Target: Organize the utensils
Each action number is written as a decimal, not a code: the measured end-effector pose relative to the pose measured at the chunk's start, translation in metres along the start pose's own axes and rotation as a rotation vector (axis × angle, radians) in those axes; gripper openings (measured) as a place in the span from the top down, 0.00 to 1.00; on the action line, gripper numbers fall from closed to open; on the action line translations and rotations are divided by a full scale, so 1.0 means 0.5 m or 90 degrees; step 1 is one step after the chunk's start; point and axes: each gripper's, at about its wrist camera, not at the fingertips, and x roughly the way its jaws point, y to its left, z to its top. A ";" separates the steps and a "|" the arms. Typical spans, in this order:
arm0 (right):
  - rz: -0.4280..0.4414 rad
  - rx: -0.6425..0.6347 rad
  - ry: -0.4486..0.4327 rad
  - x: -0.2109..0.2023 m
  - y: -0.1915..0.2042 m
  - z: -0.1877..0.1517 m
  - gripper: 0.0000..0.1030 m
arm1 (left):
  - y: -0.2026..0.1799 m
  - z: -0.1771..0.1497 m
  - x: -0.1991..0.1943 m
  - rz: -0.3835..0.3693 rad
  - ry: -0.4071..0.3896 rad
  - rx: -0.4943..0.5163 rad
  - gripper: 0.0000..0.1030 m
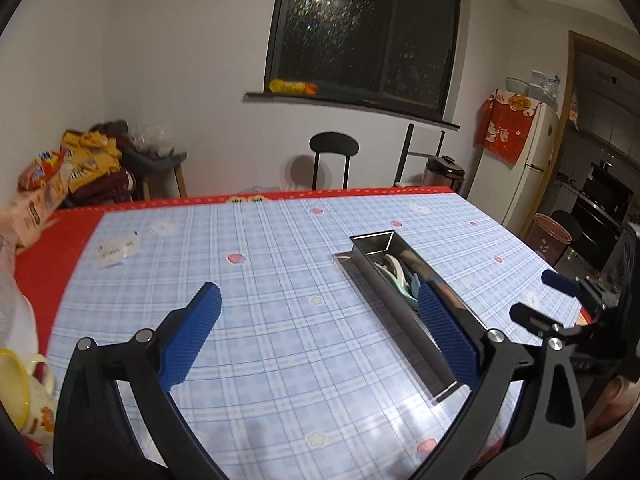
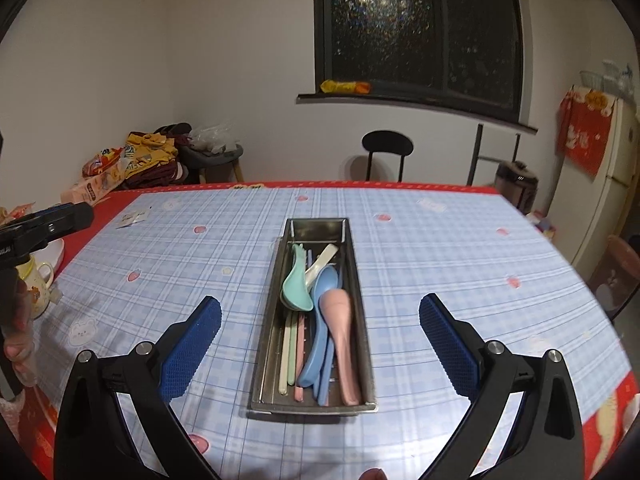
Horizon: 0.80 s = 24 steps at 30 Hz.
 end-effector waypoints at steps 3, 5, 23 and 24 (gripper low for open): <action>-0.021 -0.005 -0.011 -0.038 0.004 0.008 0.06 | -0.014 0.001 -0.038 0.012 -0.013 0.012 0.06; -0.029 -0.007 -0.018 -0.056 0.005 0.010 0.06 | -0.025 0.000 -0.060 0.019 -0.020 0.021 0.06; -0.050 -0.021 -0.040 -0.126 0.015 0.012 0.06 | -0.061 -0.031 -0.145 0.094 -0.055 0.055 0.06; -0.052 -0.020 -0.040 -0.126 0.016 0.011 0.06 | -0.062 -0.032 -0.145 0.097 -0.055 0.057 0.06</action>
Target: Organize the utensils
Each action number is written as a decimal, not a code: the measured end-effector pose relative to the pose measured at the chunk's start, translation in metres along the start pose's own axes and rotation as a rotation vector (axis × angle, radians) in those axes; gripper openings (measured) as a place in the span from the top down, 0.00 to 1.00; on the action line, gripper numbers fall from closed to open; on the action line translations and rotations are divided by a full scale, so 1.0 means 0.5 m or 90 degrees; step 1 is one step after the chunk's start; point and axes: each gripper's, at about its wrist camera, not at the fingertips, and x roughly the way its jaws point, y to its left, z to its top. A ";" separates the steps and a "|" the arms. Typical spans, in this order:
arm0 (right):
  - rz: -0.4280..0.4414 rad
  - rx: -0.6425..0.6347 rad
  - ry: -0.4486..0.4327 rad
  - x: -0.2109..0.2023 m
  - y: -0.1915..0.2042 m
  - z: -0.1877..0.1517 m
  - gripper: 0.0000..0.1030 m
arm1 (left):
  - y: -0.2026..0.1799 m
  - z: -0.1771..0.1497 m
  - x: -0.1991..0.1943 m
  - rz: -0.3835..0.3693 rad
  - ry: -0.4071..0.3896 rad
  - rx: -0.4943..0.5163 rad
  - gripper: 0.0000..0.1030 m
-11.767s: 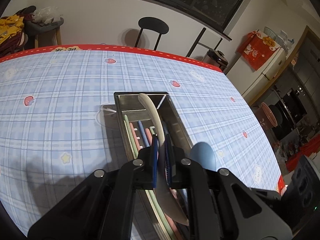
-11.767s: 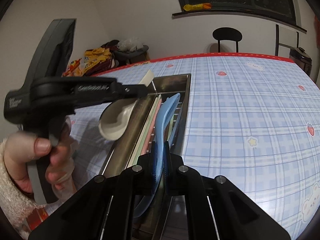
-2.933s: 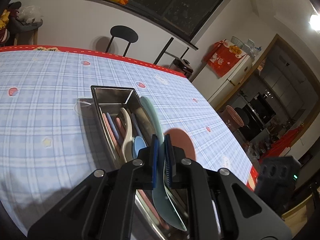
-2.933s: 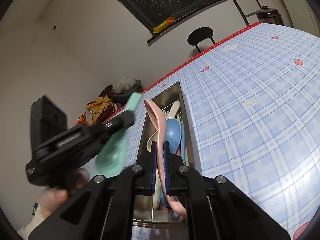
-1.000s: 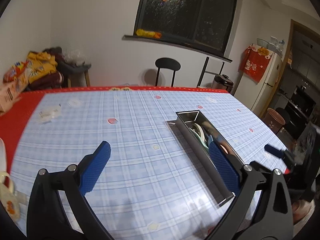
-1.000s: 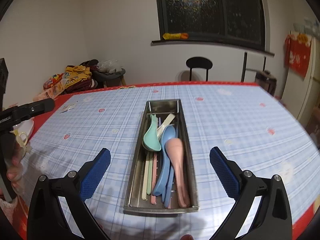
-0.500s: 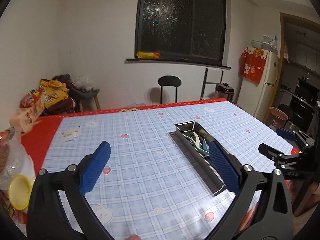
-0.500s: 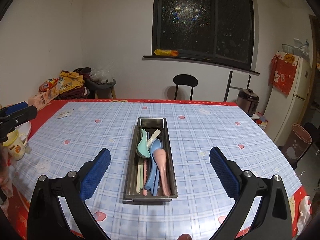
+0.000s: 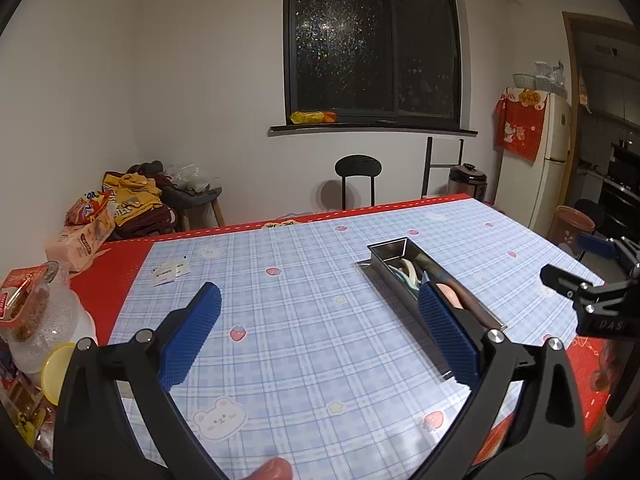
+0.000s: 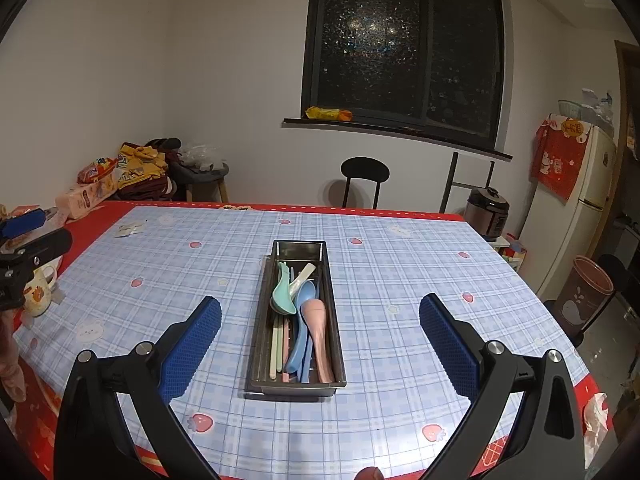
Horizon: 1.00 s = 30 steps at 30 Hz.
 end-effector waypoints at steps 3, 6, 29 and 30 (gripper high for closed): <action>-0.006 0.001 0.000 -0.001 -0.001 0.000 0.06 | -0.001 -0.004 -0.001 0.001 0.002 0.000 0.06; -0.007 0.001 0.003 -0.002 -0.002 0.001 0.06 | -0.002 -0.005 0.000 0.003 0.008 -0.002 0.06; -0.073 -0.019 0.002 -0.008 -0.011 -0.002 0.06 | -0.007 -0.013 -0.006 0.015 0.020 0.000 0.06; -0.078 -0.020 0.003 -0.007 -0.012 -0.002 0.06 | -0.007 -0.013 -0.007 0.017 0.021 0.000 0.06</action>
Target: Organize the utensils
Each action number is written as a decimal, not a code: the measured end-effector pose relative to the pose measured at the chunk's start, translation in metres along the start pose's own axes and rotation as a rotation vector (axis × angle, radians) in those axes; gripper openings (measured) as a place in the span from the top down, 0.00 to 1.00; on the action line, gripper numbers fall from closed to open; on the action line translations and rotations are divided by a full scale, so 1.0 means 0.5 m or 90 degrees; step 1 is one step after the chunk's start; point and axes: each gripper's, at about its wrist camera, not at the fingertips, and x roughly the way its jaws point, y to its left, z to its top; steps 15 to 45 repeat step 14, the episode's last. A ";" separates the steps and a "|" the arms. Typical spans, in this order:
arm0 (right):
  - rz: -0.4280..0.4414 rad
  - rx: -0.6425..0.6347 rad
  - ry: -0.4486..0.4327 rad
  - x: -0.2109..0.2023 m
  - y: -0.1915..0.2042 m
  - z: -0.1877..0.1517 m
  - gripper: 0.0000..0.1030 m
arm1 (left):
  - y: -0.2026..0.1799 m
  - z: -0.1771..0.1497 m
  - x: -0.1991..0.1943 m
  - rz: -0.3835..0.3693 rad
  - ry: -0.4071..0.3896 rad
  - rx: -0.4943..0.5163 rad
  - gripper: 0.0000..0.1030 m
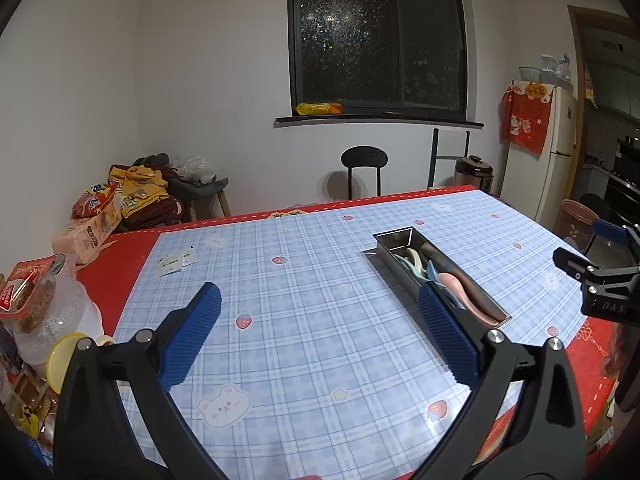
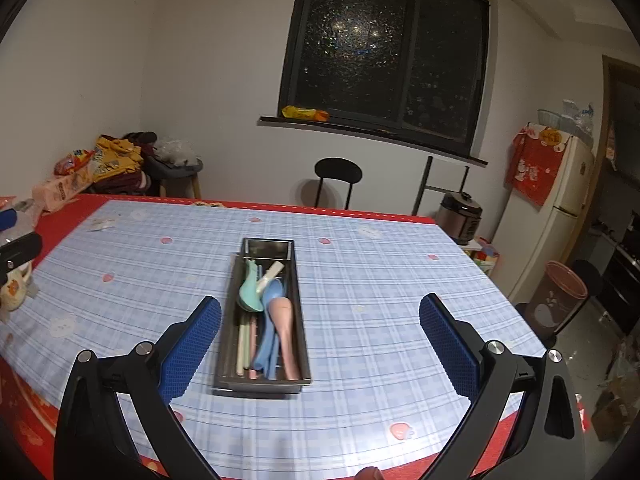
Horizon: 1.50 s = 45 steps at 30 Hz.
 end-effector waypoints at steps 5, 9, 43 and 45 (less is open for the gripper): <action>-0.017 -0.002 0.006 0.005 -0.008 -0.003 0.06 | -0.001 -0.004 0.001 0.008 0.004 0.003 0.06; -0.027 -0.006 0.008 0.007 -0.009 -0.005 0.06 | 0.000 -0.003 0.002 0.014 0.008 0.005 0.06; -0.029 -0.009 0.010 0.009 -0.008 -0.007 0.06 | 0.004 -0.003 0.004 0.013 0.012 0.001 0.06; -0.029 -0.009 0.010 0.009 -0.008 -0.007 0.06 | 0.004 -0.003 0.004 0.013 0.012 0.001 0.06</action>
